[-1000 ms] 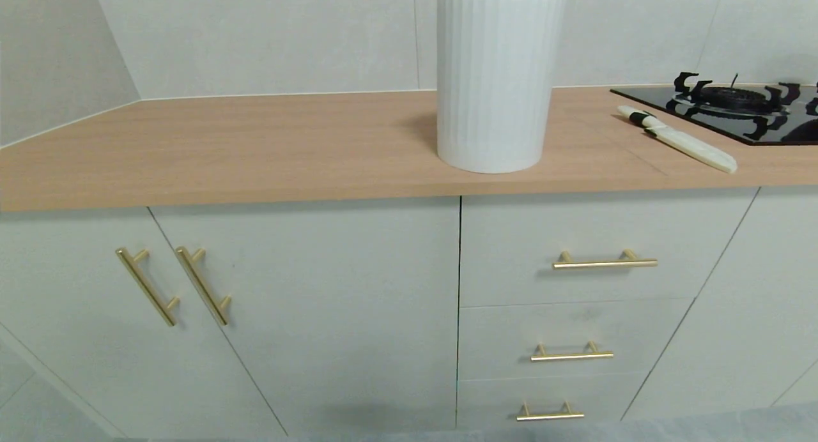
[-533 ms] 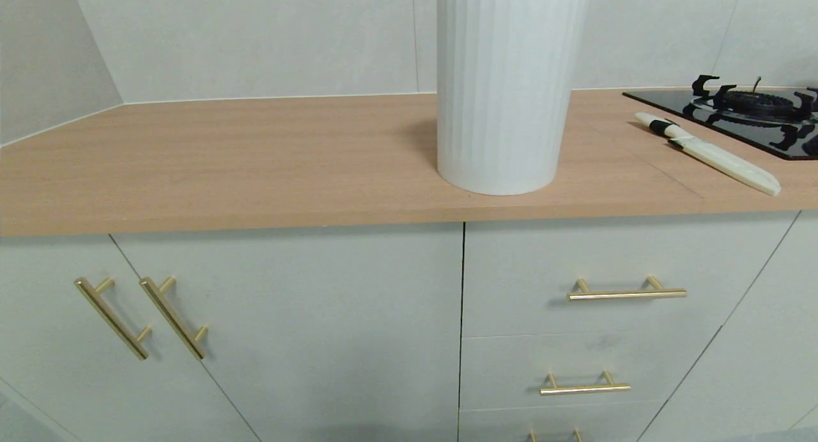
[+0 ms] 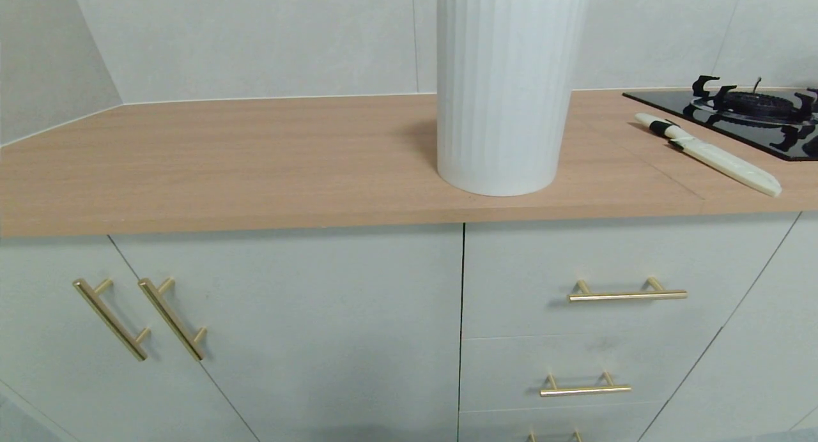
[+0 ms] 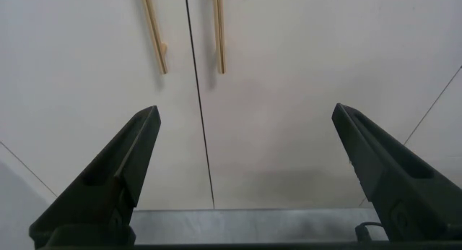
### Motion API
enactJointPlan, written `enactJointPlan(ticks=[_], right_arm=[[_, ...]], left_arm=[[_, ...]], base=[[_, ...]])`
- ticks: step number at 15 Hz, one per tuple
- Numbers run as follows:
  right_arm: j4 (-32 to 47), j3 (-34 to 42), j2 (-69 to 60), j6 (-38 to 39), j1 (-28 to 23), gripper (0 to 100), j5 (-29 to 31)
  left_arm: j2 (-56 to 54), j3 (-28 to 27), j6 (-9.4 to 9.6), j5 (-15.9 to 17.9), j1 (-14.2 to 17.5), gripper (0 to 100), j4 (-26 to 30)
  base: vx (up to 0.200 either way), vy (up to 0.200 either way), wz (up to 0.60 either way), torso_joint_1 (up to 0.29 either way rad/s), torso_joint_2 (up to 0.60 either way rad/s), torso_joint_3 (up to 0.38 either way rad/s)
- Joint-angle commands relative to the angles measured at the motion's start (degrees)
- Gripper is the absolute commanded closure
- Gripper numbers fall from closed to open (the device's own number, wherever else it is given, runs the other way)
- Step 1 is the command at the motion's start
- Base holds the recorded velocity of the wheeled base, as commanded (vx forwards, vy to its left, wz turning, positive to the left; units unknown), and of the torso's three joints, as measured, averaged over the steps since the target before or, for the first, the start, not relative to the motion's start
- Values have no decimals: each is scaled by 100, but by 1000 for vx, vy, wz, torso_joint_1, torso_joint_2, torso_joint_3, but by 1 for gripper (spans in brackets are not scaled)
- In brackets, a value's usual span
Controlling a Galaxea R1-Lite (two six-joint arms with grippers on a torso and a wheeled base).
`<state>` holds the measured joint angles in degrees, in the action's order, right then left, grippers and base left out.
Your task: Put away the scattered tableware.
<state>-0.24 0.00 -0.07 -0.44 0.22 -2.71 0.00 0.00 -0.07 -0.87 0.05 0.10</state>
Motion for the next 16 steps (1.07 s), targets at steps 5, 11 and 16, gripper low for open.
enactJointPlan(ticks=[5, 11, 16], right_arm=[[-2, 0, 7, 0, 4, 0, -2], [-2, 0, 7, -9, 4, 0, -2], [-2, 0, 7, -9, -4, 0, -2]], left_arm=[[0, 0, -1, -1, 4, 0, -1], [0, 0, -1, -1, 4, 0, -1], [0, 0, -1, -1, 4, 0, -1]], base=[[0, -200, 0, -1, 3, 0], [0, -67, 0, 1, 1, -1], [0, 0, 0, 0, 0, 0]])
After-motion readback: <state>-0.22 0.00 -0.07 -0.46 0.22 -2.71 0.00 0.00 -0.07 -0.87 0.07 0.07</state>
